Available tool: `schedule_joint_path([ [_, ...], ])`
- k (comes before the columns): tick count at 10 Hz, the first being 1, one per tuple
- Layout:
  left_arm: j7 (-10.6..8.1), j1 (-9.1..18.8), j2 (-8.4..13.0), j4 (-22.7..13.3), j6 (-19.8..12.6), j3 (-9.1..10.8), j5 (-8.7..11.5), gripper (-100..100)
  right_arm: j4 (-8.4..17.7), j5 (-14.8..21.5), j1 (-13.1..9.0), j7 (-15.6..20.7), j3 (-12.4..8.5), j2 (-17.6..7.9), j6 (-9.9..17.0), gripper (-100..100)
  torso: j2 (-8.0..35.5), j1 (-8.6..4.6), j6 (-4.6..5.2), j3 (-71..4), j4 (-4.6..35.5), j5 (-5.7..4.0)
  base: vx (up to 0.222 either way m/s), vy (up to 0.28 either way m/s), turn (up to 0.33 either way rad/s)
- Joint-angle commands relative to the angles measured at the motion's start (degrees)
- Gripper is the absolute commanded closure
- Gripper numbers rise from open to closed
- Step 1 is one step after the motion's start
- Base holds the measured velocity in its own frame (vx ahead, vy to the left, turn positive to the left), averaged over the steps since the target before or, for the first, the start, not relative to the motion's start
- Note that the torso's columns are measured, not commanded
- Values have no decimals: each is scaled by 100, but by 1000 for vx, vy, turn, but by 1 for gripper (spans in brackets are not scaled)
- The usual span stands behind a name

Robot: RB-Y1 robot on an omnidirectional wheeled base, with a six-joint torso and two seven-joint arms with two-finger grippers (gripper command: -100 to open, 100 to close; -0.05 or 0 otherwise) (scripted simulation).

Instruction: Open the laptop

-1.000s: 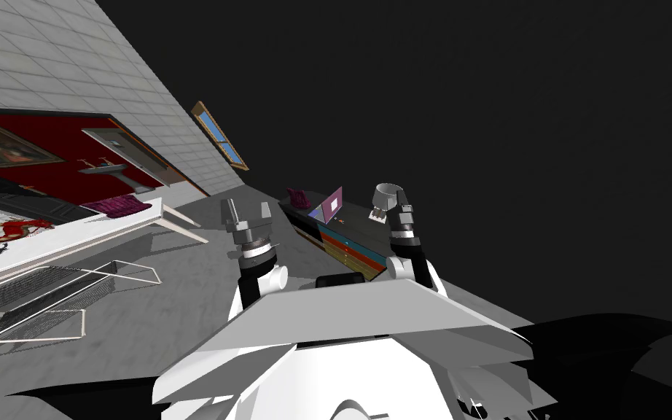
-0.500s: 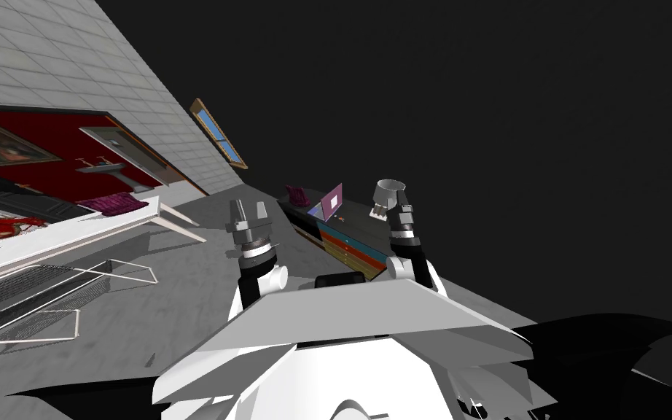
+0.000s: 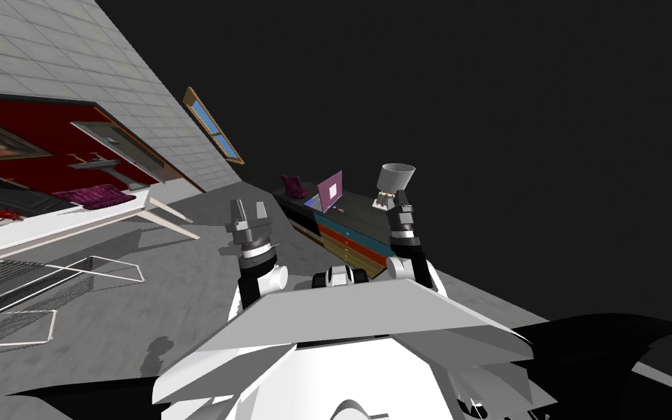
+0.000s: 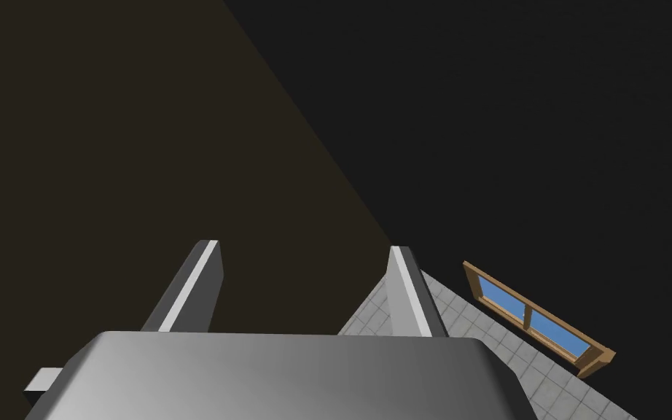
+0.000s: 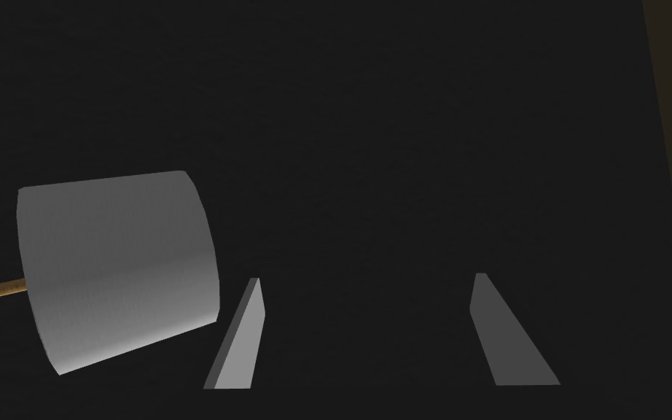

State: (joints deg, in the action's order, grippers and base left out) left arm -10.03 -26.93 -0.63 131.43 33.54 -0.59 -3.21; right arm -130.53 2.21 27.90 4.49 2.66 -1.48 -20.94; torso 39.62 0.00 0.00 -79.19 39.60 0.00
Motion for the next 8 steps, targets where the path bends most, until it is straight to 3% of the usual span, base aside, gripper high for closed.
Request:
schedule_joint_path([
  [1, 10, 30, 278, -41, -126, -4, -17, -100, 2, 0, 0, 0, 0, 0, 1, 0, 194, 0, 0, -394, 189, 0, -7, -7, -32],
  [8, 90, 224, 1032, -264, -984, -28, -140, -100, 3, 0, 0, 0, 1, 0, 1, 0, 268, -1, 0, -537, 269, 0, -19, -21, -50],
])
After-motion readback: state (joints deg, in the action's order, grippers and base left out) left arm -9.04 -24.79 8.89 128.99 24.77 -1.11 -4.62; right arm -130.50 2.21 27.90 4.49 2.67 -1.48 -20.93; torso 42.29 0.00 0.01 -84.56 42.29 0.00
